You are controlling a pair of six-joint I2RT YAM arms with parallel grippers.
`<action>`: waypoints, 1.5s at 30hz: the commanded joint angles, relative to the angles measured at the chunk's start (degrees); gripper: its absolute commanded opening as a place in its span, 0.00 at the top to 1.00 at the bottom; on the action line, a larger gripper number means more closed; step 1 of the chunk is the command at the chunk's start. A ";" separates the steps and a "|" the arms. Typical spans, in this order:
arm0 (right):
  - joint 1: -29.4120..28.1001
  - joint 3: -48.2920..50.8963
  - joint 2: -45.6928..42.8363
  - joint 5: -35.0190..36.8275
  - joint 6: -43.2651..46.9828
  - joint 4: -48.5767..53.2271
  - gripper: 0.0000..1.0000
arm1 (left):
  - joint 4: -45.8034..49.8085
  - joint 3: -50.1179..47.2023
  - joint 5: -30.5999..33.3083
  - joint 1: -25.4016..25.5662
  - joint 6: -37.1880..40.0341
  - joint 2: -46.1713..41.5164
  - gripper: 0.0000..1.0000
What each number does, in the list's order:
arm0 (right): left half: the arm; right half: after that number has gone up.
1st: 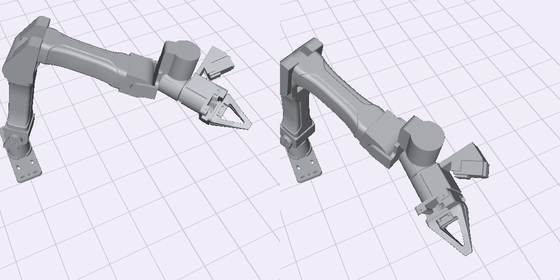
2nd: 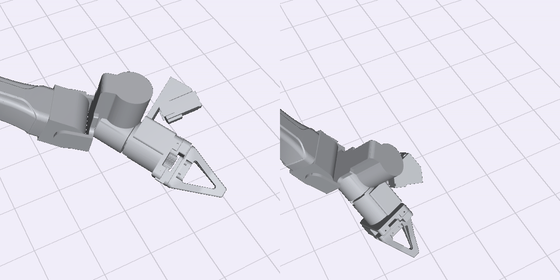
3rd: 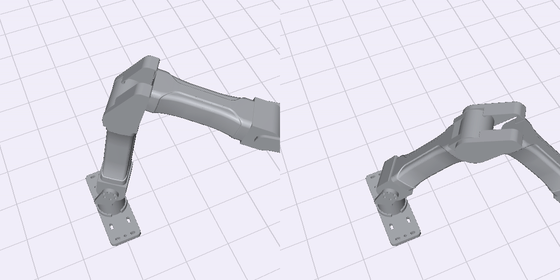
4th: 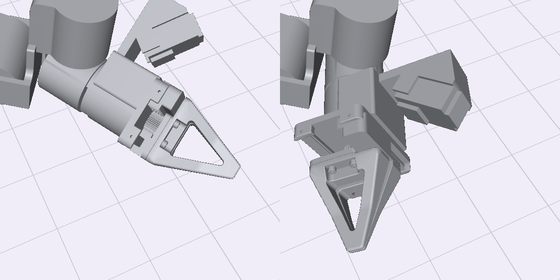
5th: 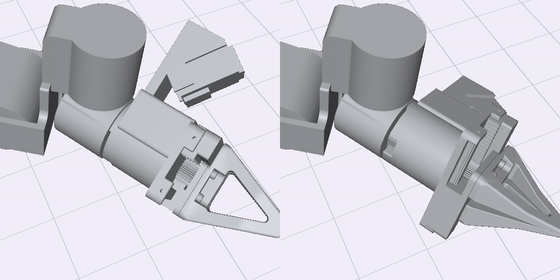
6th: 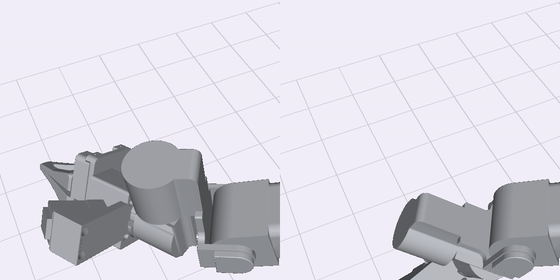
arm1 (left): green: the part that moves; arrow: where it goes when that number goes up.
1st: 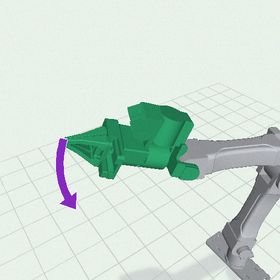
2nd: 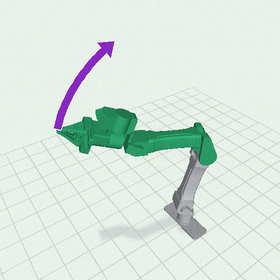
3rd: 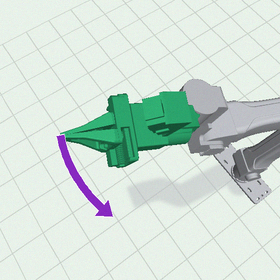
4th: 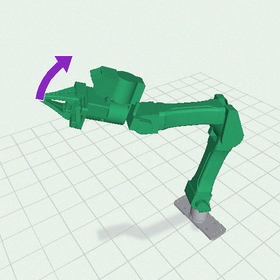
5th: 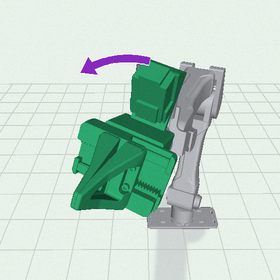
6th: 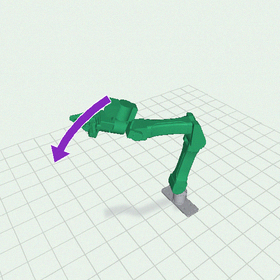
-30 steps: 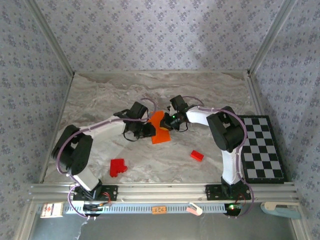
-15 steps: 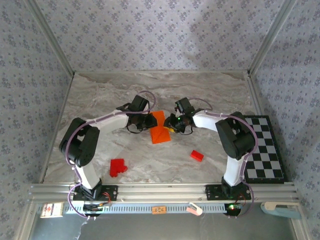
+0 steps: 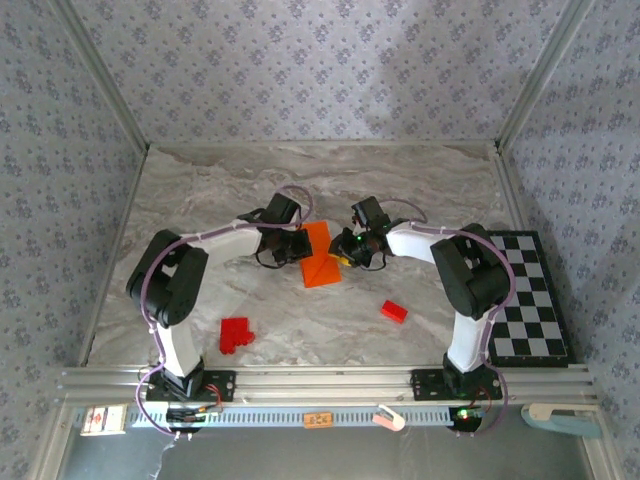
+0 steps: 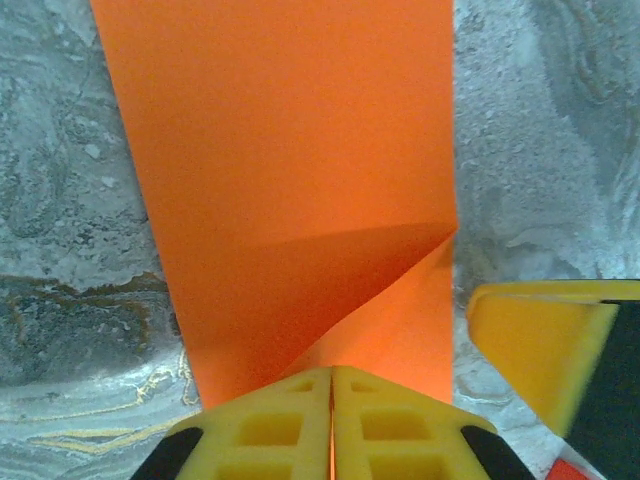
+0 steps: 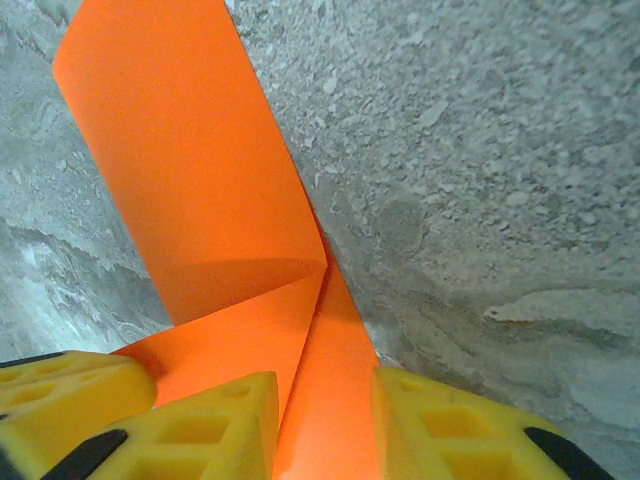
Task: Fold a paper plane with a square sheet of paper (pick it up from the middle)
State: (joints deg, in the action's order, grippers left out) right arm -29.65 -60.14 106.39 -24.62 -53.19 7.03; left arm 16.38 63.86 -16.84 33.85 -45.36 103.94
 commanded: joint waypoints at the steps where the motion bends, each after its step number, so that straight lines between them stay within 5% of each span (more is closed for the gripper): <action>1: -0.55 0.02 -0.83 -0.05 -2.00 -0.52 0.68 | 0.57 0.48 1.87 -0.17 -0.54 1.62 0.92; 24: -2.52 -1.21 2.92 -2.83 -5.25 -4.08 0.67 | -0.28 -3.37 4.10 -0.74 -4.72 3.29 0.95; 45: -4.18 -0.70 4.77 -7.31 -2.75 -10.06 0.82 | 0.70 -2.74 3.05 -1.36 -4.08 1.71 0.95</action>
State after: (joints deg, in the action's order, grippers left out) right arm -33.43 -60.36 110.32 -30.92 -57.41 -2.46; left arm 14.52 61.93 -14.61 33.26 -49.60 106.39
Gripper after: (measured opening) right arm 0.185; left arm 0.052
